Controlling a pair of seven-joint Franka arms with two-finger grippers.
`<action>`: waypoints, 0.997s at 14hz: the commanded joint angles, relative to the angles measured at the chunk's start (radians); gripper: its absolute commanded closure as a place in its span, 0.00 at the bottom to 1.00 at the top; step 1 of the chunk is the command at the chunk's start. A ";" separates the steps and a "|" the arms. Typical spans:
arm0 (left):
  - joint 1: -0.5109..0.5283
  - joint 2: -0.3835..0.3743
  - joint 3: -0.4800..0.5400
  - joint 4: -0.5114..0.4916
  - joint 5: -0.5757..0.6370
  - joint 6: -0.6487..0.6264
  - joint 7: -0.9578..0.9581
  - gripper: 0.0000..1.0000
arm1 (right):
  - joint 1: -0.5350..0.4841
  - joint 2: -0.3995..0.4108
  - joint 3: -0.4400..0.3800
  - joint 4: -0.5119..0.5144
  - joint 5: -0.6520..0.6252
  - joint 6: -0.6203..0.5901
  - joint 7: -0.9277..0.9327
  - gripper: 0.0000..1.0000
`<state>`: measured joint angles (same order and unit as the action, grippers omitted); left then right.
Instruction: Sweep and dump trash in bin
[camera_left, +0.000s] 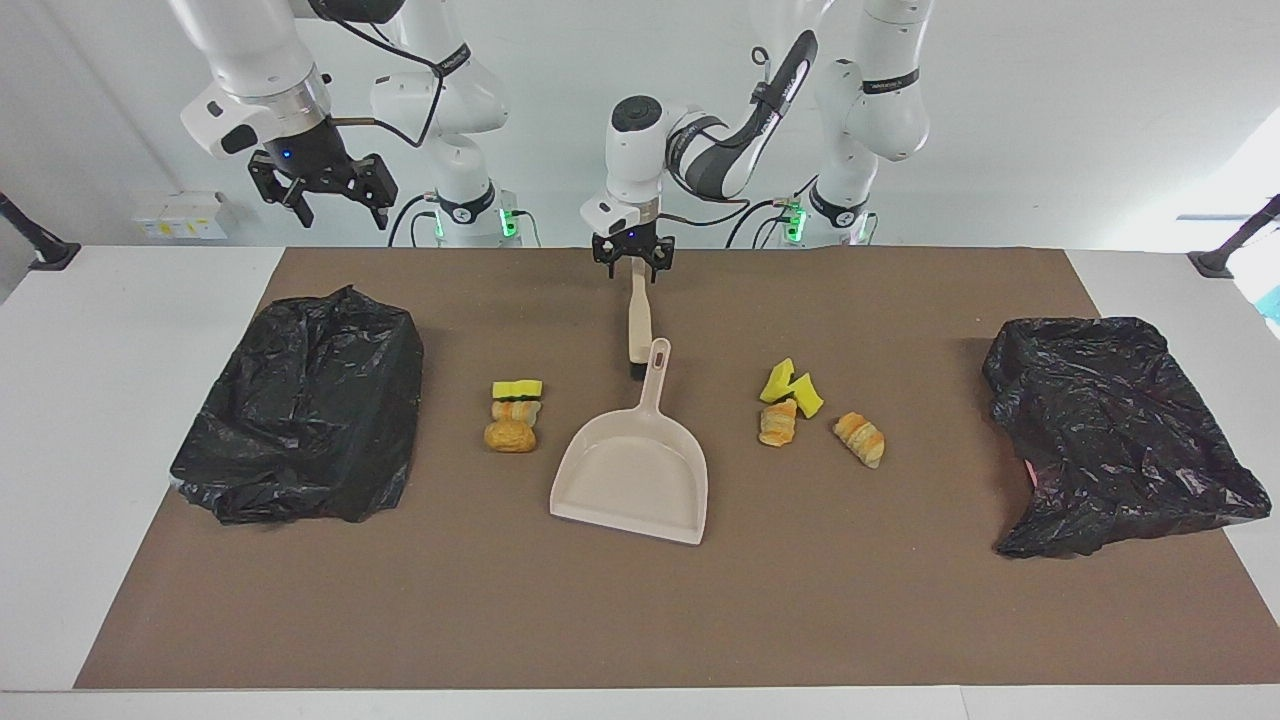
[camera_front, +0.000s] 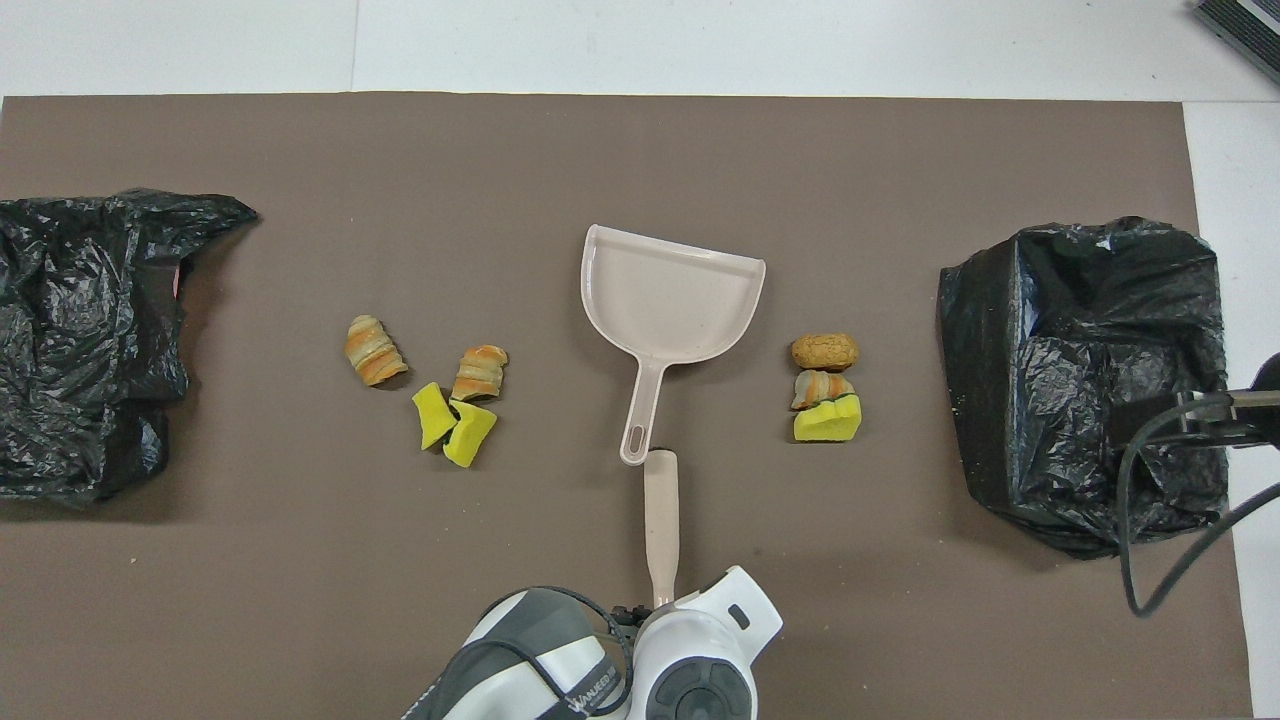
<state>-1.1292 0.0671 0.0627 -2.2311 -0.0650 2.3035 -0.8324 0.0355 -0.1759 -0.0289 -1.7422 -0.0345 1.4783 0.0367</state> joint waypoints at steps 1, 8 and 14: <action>0.014 -0.032 -0.003 -0.016 0.007 -0.032 0.000 0.75 | -0.002 -0.027 0.001 -0.031 0.005 0.020 -0.011 0.00; 0.118 -0.091 -0.003 -0.002 0.005 -0.191 -0.007 1.00 | 0.003 -0.011 0.007 -0.042 0.019 0.094 0.009 0.00; 0.293 -0.182 -0.001 -0.001 0.007 -0.358 0.022 1.00 | 0.004 0.056 0.081 -0.049 0.057 0.207 0.195 0.00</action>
<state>-0.8974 -0.0653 0.0702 -2.2244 -0.0640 1.9866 -0.8269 0.0413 -0.1441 0.0179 -1.7822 0.0050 1.6313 0.1627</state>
